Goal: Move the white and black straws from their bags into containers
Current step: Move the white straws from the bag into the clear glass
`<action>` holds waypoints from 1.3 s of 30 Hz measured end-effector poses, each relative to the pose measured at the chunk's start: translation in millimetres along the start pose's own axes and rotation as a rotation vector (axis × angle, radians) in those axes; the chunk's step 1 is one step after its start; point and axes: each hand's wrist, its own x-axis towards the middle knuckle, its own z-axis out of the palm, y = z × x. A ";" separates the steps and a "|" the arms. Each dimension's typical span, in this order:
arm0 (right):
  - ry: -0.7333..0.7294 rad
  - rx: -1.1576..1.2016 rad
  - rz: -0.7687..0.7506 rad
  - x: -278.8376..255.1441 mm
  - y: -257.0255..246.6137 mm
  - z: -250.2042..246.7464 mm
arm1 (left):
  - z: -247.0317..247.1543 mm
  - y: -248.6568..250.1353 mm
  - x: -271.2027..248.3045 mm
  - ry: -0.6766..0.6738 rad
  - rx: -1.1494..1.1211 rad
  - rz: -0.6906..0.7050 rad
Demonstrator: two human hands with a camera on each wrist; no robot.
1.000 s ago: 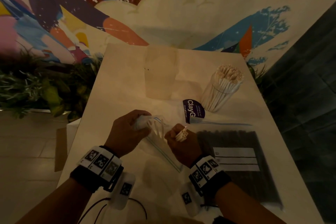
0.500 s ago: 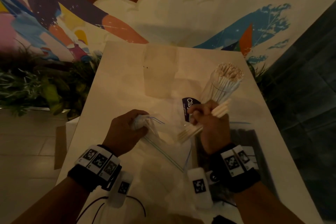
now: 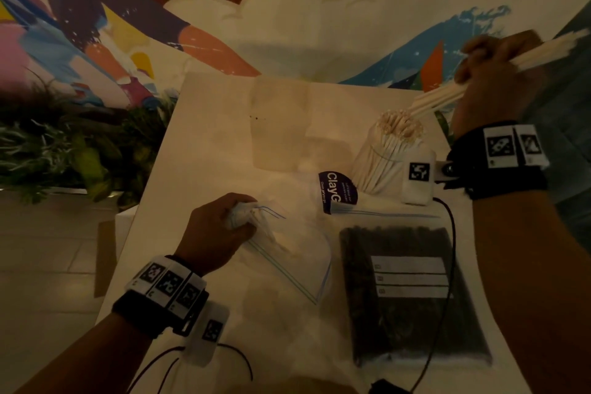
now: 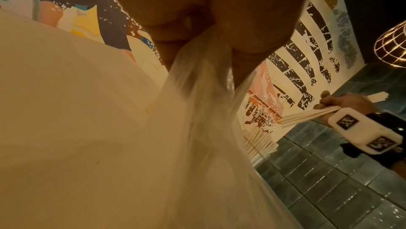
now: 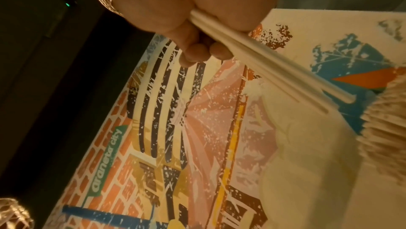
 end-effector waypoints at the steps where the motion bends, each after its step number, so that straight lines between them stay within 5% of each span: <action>1: -0.002 -0.039 0.020 1.7 7.5 0.8 | -0.4 -1.0 -0.4 0.002 0.008 0.005; 5: -0.088 -0.237 0.138 -5.4 37.4 -2.6 | -2.9 -4.3 -0.8 0.007 0.028 0.017; 15: -0.092 -0.312 0.146 -2.8 58.7 -5.6 | -4.5 -6.5 2.8 -0.015 0.039 0.016; 19: -0.066 -0.624 -0.010 4.4 70.6 -11.1 | -4.3 -4.5 4.3 -0.013 0.047 0.018; 26: 0.143 -0.738 -0.156 9.1 86.2 -23.2 | -4.2 -3.5 6.3 -0.017 0.070 0.028; 32: 0.046 -0.983 -0.271 8.1 90.9 -28.4 | -3.0 -3.6 7.0 -0.012 0.053 0.030; 36: -0.422 -1.452 0.187 8.4 111.8 -25.1 | -2.4 -2.2 7.8 -0.009 0.061 0.020; 37: -0.459 -1.476 0.291 6.8 114.7 -25.1 | -2.3 -1.8 8.2 -0.008 0.068 0.025; 39: -0.414 -1.421 0.264 4.6 119.6 -26.5 | -2.5 -0.8 8.0 -0.005 0.075 0.037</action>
